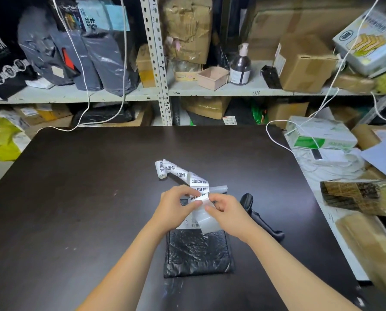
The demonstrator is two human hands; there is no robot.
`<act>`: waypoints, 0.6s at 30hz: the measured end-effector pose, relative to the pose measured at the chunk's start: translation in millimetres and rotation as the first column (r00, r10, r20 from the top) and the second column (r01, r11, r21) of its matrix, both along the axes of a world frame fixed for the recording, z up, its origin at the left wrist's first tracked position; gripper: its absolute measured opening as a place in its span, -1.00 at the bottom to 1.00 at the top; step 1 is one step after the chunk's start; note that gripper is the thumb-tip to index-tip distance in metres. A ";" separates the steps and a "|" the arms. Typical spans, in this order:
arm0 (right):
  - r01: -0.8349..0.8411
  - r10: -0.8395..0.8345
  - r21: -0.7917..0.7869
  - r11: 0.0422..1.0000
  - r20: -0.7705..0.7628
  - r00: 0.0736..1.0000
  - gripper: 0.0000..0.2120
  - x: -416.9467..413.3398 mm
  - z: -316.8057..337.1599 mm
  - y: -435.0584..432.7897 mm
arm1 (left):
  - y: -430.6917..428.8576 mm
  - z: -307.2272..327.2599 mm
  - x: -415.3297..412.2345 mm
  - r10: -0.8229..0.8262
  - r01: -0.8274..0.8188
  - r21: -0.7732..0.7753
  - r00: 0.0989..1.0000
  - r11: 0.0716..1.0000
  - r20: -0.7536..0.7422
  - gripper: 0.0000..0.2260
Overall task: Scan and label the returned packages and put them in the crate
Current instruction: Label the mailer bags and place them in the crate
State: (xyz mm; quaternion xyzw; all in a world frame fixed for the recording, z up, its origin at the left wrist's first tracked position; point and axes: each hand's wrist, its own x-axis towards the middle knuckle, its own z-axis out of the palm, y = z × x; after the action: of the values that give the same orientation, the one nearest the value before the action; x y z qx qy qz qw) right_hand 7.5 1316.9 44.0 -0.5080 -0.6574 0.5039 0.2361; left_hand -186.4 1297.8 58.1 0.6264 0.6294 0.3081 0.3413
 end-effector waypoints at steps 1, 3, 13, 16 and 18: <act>-0.008 0.008 0.009 1.000 0.011 1.000 -0.84 0.4 1.8 1.1 | 1.2 0.6 -0.9 0.011 -0.011 -0.009 1.000 1.000 0.003 -0.90; -0.030 0.029 0.019 0.999 0.034 0.999 -0.80 0.5 6.5 3.7 | 3.6 0.5 -4.0 0.012 -0.011 -0.017 1.000 1.000 0.029 -0.92; -0.110 0.110 -0.007 0.994 0.092 0.990 -0.84 0.5 11.7 17.7 | 11.0 3.7 -13.2 0.000 0.001 -0.041 1.000 0.999 0.023 -0.90; -0.144 0.145 -0.031 0.989 0.016 0.989 -0.86 -2.1 16.2 17.4 | 7.9 8.2 -11.5 -0.055 0.056 0.010 0.995 0.998 -0.084 -0.85; -0.161 0.160 -0.020 0.987 -0.015 0.987 -0.85 -2.5 19.2 17.3 | 7.7 10.7 -9.4 -0.072 0.079 0.053 0.990 0.995 -0.121 -0.88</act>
State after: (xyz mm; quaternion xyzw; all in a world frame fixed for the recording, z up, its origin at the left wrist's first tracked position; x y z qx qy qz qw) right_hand 5.0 1334.2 63.2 -0.4525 -0.6891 0.5318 0.1939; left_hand -195.8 1305.6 68.8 0.6766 0.6153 0.2750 0.2966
